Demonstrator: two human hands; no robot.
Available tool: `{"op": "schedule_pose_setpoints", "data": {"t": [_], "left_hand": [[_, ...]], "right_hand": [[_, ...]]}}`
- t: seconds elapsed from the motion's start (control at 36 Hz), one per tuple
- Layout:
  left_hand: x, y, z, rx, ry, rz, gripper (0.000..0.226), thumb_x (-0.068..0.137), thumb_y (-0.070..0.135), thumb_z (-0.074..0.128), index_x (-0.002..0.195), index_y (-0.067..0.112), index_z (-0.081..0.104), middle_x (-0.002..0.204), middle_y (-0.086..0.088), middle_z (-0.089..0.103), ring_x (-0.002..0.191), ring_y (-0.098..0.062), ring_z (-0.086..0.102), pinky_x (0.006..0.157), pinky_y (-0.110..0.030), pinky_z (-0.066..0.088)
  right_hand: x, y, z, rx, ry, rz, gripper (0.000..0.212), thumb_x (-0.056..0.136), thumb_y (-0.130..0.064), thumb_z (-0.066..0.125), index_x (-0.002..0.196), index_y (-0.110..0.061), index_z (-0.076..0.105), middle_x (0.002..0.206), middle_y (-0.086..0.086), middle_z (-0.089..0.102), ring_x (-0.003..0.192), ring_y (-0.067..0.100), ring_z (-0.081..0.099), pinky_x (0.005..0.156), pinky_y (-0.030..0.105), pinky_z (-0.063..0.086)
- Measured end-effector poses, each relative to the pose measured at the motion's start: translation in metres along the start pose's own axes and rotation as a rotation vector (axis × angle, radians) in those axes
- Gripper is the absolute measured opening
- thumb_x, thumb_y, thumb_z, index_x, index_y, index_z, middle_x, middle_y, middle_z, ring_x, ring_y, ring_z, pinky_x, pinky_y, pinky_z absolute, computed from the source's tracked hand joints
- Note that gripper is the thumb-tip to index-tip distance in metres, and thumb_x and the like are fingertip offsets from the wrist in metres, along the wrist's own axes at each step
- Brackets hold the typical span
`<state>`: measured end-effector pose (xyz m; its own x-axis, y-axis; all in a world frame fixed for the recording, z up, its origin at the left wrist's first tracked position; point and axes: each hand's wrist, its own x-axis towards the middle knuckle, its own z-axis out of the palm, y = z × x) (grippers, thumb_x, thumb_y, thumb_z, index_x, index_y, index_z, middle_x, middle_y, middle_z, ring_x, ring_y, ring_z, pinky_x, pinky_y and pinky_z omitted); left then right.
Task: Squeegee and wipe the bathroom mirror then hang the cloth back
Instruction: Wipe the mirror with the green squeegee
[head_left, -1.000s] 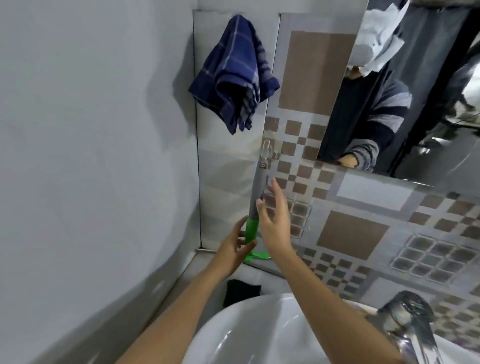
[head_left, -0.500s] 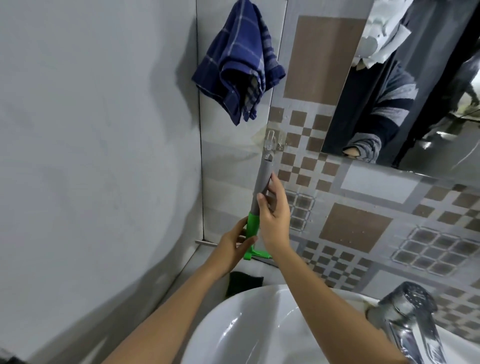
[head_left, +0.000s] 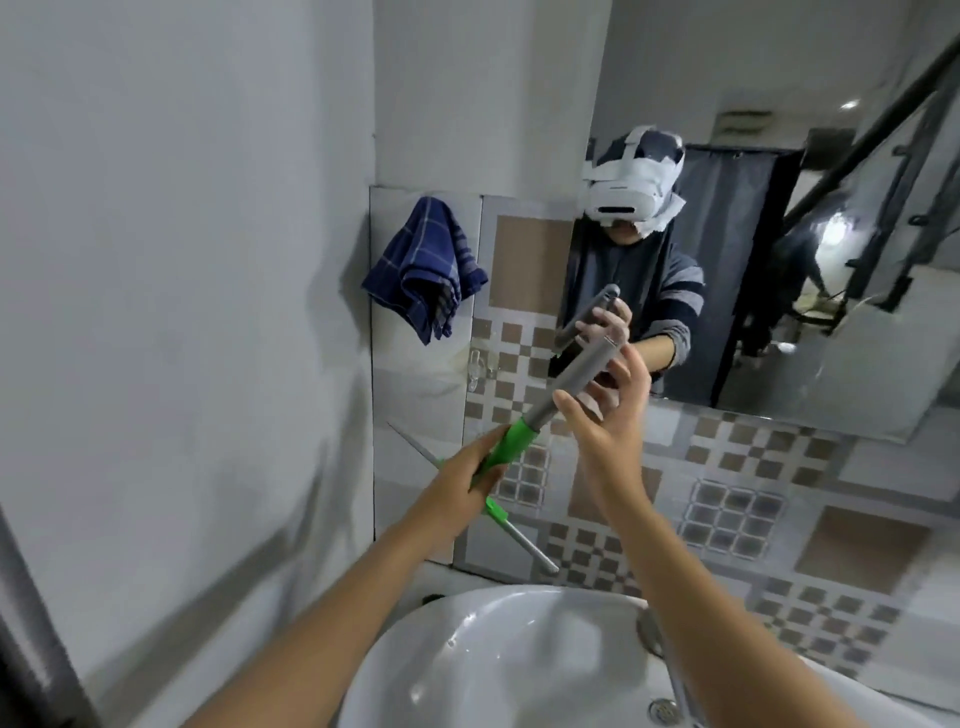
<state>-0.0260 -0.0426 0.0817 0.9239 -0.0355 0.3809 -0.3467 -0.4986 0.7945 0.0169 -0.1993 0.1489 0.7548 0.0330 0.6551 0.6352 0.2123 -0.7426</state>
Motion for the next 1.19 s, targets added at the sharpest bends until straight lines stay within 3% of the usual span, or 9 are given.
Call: {"op": "schedule_pose_setpoints", "data": {"t": [0.14,0.22,0.28,0.33,0.42,0.58,0.81,0.97,1.19], "left_hand": [[0.014,0.031,-0.002,0.166,-0.096,0.106,0.054,0.094,0.018,0.045,0.141,0.036,0.026,0.114,0.001,0.053,0.100,-0.009,0.051,0.088,-0.033,0.045],[0.020,0.053,-0.002,0.297,-0.133,0.154,0.052,0.096,0.026,0.041,0.138,0.044,0.014,0.100,0.002,0.047,0.081,-0.003,0.043,0.074,-0.025,0.038],[0.022,0.069,-0.003,0.335,-0.156,0.180,0.050,0.097,0.030,0.039,0.136,0.046,0.012,0.104,-0.002,0.047,0.082,-0.009,0.043,0.070,-0.025,0.038],[0.023,0.082,-0.002,0.365,-0.180,0.200,0.049,0.097,0.030,0.039,0.138,0.046,0.016,0.113,-0.004,0.046,0.091,-0.018,0.046,0.075,-0.027,0.043],[0.027,0.096,0.002,0.386,-0.214,0.213,0.047,0.096,0.033,0.043,0.136,0.048,0.026,0.127,-0.013,0.047,0.115,-0.028,0.046,0.098,-0.043,0.042],[0.037,0.125,0.022,0.313,-0.243,0.278,0.041,0.091,0.030,0.054,0.131,0.029,0.047,0.131,-0.004,0.051,0.115,-0.015,0.046,0.101,-0.036,0.038],[0.042,0.159,0.047,0.279,-0.248,0.373,0.037,0.088,0.030,0.059,0.125,0.025,0.054,0.117,0.000,0.056,0.110,-0.017,0.050,0.098,-0.036,0.040],[0.055,0.179,0.058,0.314,-0.220,0.468,0.039,0.088,0.025,0.061,0.126,0.020,0.055,0.120,-0.002,0.060,0.109,-0.016,0.051,0.098,-0.036,0.040],[0.072,0.189,0.067,0.349,-0.167,0.606,0.040,0.087,0.023,0.062,0.127,0.018,0.054,0.097,0.008,0.059,0.091,-0.008,0.050,0.088,-0.022,0.039]], "right_hand": [[0.007,-0.037,-0.058,-0.110,0.037,-0.006,0.080,0.069,0.001,0.077,0.131,-0.026,0.034,0.131,0.002,0.045,0.109,0.010,0.057,0.091,0.028,0.050],[0.003,-0.053,-0.088,-0.246,0.071,-0.001,0.064,0.067,-0.003,0.080,0.118,-0.019,0.045,0.107,0.000,0.056,0.087,-0.002,0.058,0.083,0.025,0.049],[0.000,-0.062,-0.107,-0.360,0.091,0.014,0.056,0.065,-0.011,0.083,0.110,-0.018,0.049,0.094,-0.005,0.058,0.078,-0.001,0.058,0.078,0.027,0.050],[-0.005,-0.069,-0.126,-0.497,0.080,0.026,0.051,0.064,-0.021,0.084,0.104,-0.018,0.053,0.090,-0.005,0.060,0.082,0.008,0.060,0.080,0.029,0.052],[-0.011,-0.078,-0.152,-0.734,0.020,0.014,0.041,0.065,-0.029,0.083,0.095,-0.016,0.058,0.088,0.000,0.064,0.082,0.016,0.061,0.074,0.028,0.051],[-0.019,-0.098,-0.178,-1.078,-0.288,-0.096,0.027,0.078,-0.027,0.072,0.101,-0.016,0.062,0.093,-0.002,0.064,0.082,0.015,0.059,0.076,0.032,0.053],[-0.022,-0.113,-0.180,-1.135,-0.430,-0.150,0.034,0.082,-0.017,0.067,0.114,-0.017,0.059,0.105,-0.002,0.064,0.090,0.015,0.061,0.082,0.037,0.054],[-0.014,-0.125,-0.178,-1.148,-0.402,-0.180,0.039,0.083,-0.017,0.067,0.120,-0.020,0.056,0.109,-0.002,0.064,0.092,0.013,0.062,0.082,0.037,0.055],[-0.005,-0.130,-0.188,-1.186,-0.357,-0.239,0.039,0.084,-0.023,0.066,0.121,-0.021,0.056,0.110,-0.004,0.064,0.091,0.013,0.062,0.078,0.036,0.056]]}}
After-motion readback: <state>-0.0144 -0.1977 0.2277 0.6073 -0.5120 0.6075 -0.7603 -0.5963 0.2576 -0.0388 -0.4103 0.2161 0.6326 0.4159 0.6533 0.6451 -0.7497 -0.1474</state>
